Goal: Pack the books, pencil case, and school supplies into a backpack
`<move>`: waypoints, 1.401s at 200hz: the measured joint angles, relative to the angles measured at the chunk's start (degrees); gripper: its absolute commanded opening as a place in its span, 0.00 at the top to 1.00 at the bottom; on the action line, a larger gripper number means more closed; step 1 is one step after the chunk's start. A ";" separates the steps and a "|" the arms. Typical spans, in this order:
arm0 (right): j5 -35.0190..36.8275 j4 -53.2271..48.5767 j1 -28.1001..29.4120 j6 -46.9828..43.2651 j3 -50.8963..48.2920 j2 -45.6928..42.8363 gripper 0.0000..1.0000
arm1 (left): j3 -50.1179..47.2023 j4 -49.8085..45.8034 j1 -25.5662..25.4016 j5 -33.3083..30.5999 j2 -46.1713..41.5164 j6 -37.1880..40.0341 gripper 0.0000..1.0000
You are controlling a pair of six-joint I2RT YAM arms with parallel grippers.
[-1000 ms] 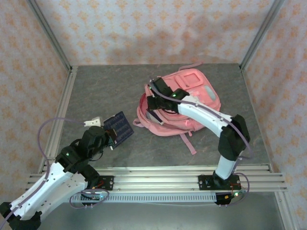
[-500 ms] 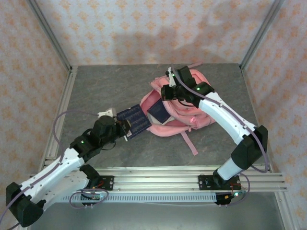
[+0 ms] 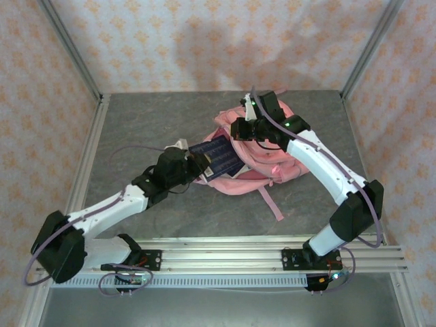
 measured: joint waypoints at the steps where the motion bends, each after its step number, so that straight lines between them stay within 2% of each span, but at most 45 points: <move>1: 0.00 0.00 0.00 0.00 0.00 0.00 1.00 | 0.04 0.31 0.00 0.13 0.35 -0.22 1.00; 84: -1.73 0.98 -0.26 2.38 0.02 0.00 1.00 | 9.38 16.76 -1.20 3.15 20.46 -7.37 1.00; 158: -3.04 4.35 -0.46 5.66 -0.50 0.00 1.00 | 25.88 30.82 -3.69 4.26 45.57 -13.44 1.00; 174: -3.13 5.07 -0.59 6.03 -0.52 0.02 1.00 | 30.56 34.38 -4.39 4.72 51.41 -14.88 0.88; 200: -3.10 6.58 -0.90 6.45 -0.52 0.04 1.00 | 37.11 34.18 -5.22 6.47 56.22 -15.06 0.50; 213: -3.10 7.26 -0.94 6.45 -0.52 0.04 1.00 | 37.92 33.77 -5.35 7.15 56.08 -14.60 0.40; 232: -3.08 7.74 -0.94 6.38 -0.52 0.04 1.00 | 37.57 32.92 -5.29 8.04 55.10 -13.99 0.32; 249: -2.75 7.80 -0.94 5.92 -0.52 0.02 1.00 | 36.04 28.52 -5.25 9.16 52.28 -11.52 0.27; 280: -1.64 8.28 -0.94 4.90 -0.68 0.02 1.00 | 31.21 16.96 -5.29 10.38 43.74 -5.05 0.25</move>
